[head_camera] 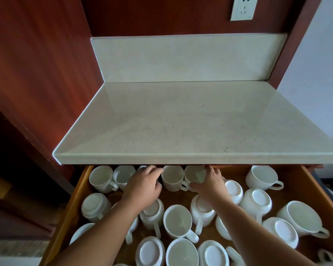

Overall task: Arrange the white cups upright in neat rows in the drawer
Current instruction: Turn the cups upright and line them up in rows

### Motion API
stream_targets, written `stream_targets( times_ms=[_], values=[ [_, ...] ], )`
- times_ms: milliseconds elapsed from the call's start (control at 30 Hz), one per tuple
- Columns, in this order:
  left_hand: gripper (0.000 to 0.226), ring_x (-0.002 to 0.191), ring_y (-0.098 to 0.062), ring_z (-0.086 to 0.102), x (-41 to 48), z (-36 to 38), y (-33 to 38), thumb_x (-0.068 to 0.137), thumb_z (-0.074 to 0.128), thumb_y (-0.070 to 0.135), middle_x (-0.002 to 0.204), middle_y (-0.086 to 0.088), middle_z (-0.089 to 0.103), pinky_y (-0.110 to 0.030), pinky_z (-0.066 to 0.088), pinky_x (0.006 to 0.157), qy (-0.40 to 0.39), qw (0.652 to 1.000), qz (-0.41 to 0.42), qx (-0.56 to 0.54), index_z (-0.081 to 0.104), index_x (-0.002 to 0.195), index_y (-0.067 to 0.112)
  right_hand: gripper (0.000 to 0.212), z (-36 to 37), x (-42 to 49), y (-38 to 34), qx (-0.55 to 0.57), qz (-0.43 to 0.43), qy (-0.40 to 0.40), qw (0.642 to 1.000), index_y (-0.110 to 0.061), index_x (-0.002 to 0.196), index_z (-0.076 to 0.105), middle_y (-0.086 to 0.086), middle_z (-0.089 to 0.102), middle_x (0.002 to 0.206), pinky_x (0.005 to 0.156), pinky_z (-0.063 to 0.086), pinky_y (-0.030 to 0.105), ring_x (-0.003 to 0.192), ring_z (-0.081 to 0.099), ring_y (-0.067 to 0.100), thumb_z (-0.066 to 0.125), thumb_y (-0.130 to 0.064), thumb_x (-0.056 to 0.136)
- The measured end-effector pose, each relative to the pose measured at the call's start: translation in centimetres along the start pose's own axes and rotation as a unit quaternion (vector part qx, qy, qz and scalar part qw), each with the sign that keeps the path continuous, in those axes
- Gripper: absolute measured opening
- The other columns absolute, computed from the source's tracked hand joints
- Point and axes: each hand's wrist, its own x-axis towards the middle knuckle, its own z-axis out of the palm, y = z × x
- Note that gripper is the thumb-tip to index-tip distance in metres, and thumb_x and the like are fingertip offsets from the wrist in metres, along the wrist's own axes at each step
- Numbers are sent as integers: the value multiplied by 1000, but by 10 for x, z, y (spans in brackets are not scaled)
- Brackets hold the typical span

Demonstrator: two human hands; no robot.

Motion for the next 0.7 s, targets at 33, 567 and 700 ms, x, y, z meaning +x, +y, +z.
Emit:
stream_targets(
  times_ms=[33, 567, 700],
  values=[
    [44, 102, -25, 66, 1, 1, 3, 78, 73, 14, 118, 0, 69, -39, 55, 86, 7, 1000, 27, 5, 70, 122, 19, 89, 0, 0, 0, 1, -2, 2, 1000, -14, 148, 38, 10, 45, 139, 113, 34, 41, 131, 43, 32, 82, -39, 75],
    [15, 89, -25, 61, 10, 15, 8, 72, 72, 5, 77, 0, 62, -36, 55, 74, -53, 988, 112, 92, 67, 74, 18, 83, 4, -3, -6, -8, -15, 5, 1000, -16, 146, 39, 7, 45, 137, 103, 32, 32, 128, 44, 30, 80, -38, 77],
    [10, 92, -25, 60, 9, 14, 8, 77, 69, 8, 79, 0, 62, -36, 55, 72, -53, 991, 102, 70, 65, 75, 17, 85, 7, -2, -6, -3, -14, 3, 1000, -15, 146, 39, 7, 45, 136, 105, 35, 35, 128, 46, 29, 81, -38, 76]
  ],
)
